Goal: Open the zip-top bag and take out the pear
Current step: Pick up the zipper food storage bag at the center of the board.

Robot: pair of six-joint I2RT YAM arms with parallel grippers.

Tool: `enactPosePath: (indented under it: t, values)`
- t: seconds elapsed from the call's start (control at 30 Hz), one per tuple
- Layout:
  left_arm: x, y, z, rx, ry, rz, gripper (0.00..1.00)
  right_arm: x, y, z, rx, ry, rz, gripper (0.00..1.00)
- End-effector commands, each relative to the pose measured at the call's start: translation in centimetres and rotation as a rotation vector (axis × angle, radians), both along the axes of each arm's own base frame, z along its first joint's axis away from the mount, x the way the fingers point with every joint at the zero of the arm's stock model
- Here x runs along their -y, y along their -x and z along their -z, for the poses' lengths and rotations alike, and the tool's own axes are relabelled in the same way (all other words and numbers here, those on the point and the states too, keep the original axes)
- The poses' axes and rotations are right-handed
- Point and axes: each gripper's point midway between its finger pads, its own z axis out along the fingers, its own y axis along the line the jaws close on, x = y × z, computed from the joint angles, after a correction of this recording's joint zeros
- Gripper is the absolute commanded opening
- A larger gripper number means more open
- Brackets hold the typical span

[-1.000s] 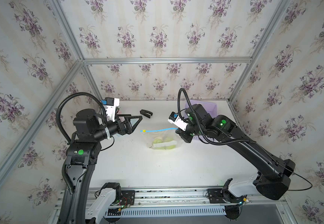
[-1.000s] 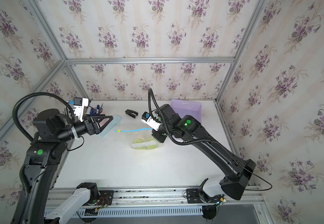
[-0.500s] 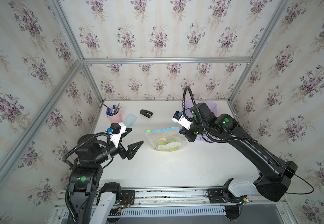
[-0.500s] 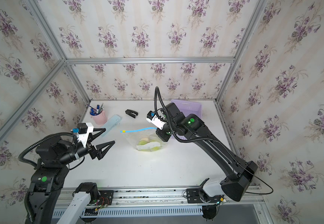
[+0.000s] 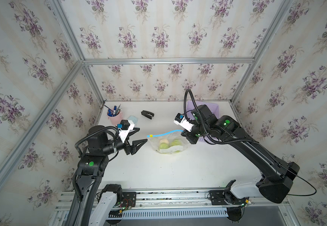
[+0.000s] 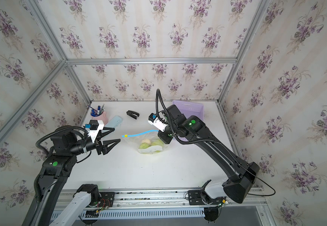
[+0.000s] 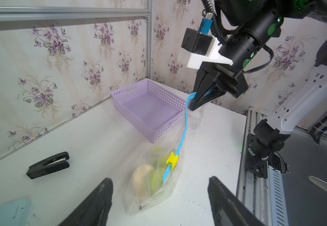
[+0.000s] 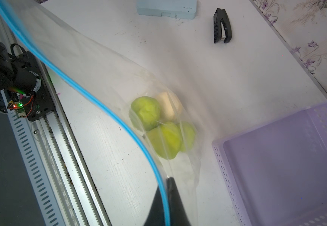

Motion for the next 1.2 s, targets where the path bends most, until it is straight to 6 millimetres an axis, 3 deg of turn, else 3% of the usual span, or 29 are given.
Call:
enactPosePath:
  t: [0.0, 0.33, 0.67, 0.9, 1.07, 1.17]
  values:
    - [0.5, 0.0, -0.5, 0.031, 0.020, 0.043, 0.69, 0.2, 0.4, 0.3, -0.011, 0.012, -0.009, 0.00]
    - [1.5, 0.1, 0.5, -0.021, 0.044, 0.089, 0.69, 0.3, 0.4, 0.9, -0.025, 0.024, -0.010, 0.00]
    - [1.9, 0.5, 1.8, -0.052, 0.032, 0.108, 0.57, 0.3, 0.3, 0.9, -0.022, 0.026, -0.006, 0.00]
    - [2.2, 0.4, 2.0, -0.066, 0.030, 0.114, 0.56, 0.4, 0.3, 1.0, -0.025, 0.030, -0.002, 0.00]
    - [2.6, 0.4, 2.2, -0.076, 0.026, 0.128, 0.45, 0.5, 0.5, 1.0, -0.029, 0.028, -0.003, 0.00]
    - [2.7, 0.4, 2.3, -0.075, 0.017, 0.131, 0.33, 0.6, 0.5, 1.0, -0.026, 0.033, -0.002, 0.00]
